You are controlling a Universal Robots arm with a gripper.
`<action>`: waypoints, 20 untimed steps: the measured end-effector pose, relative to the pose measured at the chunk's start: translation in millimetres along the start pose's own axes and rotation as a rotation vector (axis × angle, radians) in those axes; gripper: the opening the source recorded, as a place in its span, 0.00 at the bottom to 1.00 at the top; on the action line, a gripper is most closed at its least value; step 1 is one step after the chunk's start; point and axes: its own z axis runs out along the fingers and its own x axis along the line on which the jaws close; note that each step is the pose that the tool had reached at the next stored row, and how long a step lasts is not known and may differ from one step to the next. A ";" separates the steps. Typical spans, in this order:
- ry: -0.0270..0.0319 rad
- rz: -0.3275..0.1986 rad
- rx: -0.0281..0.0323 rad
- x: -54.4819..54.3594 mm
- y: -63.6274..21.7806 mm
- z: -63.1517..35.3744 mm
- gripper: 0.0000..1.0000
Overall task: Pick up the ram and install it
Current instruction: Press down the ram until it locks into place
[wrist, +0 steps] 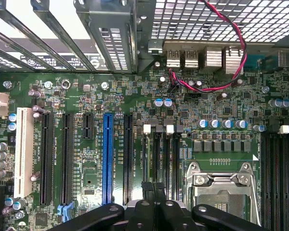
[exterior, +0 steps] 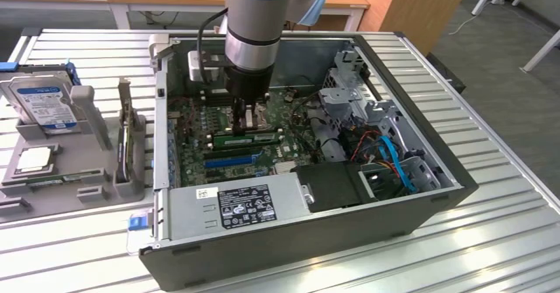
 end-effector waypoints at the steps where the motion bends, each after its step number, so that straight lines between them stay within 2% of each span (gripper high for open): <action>1: -0.0002 0.000 0.0000 0.0 0.0 0.1 0.10; 20: 0.0000 0.000 0.0000 0.1 -0.1 2.1 0.10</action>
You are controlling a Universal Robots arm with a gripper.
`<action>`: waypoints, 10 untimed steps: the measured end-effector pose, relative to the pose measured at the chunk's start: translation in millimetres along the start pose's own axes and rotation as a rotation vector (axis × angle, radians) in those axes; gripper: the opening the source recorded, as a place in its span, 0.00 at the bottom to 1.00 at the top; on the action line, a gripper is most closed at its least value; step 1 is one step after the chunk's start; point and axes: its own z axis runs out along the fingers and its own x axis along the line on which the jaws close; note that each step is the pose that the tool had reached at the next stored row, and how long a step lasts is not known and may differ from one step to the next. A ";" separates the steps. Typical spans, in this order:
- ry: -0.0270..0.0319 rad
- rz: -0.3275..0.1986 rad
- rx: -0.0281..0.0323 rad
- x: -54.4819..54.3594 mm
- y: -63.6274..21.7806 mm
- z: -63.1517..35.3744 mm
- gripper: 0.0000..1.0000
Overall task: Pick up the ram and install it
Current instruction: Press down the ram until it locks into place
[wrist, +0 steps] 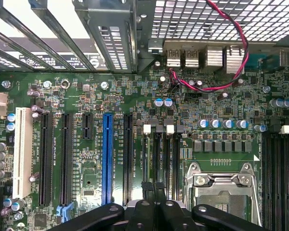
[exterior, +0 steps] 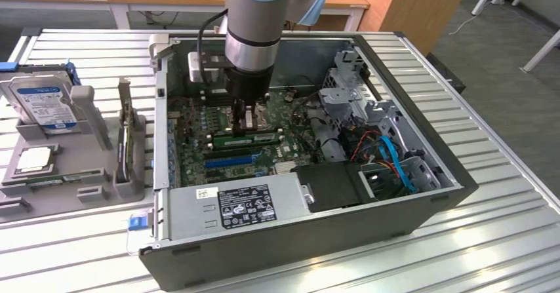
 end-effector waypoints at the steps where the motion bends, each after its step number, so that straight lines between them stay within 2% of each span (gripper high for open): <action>1: 0.0002 0.000 0.0000 0.0 0.0 0.1 0.10; 10: 0.0000 0.000 0.0000 0.0 0.0 0.7 0.10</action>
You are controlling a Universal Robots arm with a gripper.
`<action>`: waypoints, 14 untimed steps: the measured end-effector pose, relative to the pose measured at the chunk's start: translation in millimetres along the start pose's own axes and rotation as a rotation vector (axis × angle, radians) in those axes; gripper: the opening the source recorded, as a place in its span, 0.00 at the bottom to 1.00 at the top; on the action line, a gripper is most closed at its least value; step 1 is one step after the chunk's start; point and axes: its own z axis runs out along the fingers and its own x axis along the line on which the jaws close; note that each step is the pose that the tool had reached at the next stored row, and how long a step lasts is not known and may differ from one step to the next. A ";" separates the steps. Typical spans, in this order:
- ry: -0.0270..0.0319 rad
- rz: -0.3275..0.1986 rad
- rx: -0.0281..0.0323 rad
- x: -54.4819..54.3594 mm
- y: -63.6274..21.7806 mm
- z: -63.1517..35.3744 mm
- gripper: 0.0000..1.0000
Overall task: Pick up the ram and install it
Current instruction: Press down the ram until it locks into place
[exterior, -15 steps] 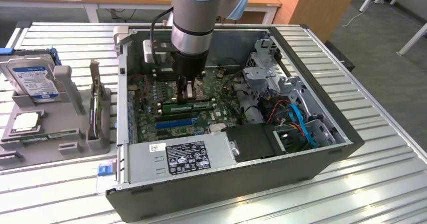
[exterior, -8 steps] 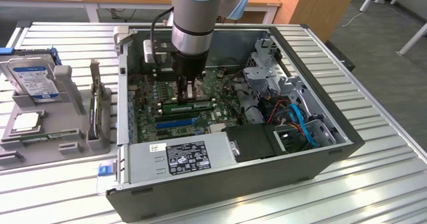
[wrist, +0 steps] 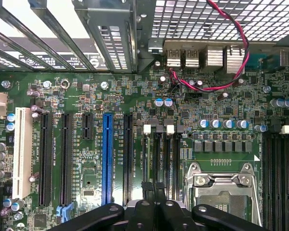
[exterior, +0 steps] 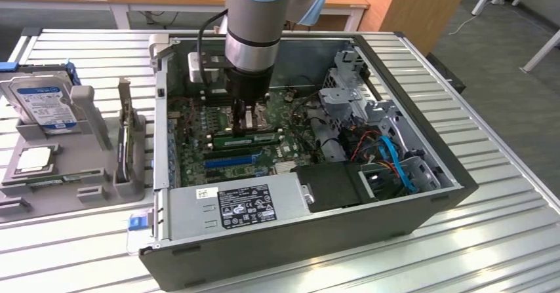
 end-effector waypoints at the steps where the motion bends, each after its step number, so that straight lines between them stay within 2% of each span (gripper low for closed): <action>1: 0.0000 0.000 -0.0001 0.0 0.0 0.2 0.10; 14: 0.0000 0.000 -0.0001 0.0 0.0 0.9 0.10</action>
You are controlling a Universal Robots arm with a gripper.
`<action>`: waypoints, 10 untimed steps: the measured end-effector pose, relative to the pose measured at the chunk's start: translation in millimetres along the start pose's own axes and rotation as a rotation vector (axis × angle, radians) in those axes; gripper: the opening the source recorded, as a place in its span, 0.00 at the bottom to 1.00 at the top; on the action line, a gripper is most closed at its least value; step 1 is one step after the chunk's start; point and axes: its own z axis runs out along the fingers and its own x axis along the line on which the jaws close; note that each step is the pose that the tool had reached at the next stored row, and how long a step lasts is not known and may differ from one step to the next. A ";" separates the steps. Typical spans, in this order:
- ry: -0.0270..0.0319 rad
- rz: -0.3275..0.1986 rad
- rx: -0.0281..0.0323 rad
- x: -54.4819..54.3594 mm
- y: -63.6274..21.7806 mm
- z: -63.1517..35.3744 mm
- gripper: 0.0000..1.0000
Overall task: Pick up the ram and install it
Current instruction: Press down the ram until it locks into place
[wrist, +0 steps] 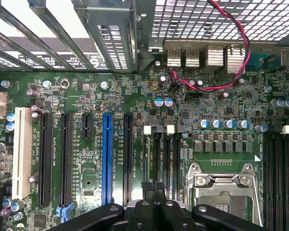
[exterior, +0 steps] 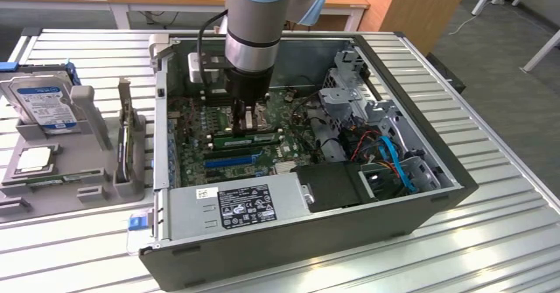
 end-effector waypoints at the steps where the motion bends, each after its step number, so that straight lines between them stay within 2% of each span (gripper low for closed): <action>1: -0.0001 0.000 0.0001 0.0 0.0 0.0 0.10; 10: -0.0002 0.000 0.0002 0.0 -0.1 0.6 0.10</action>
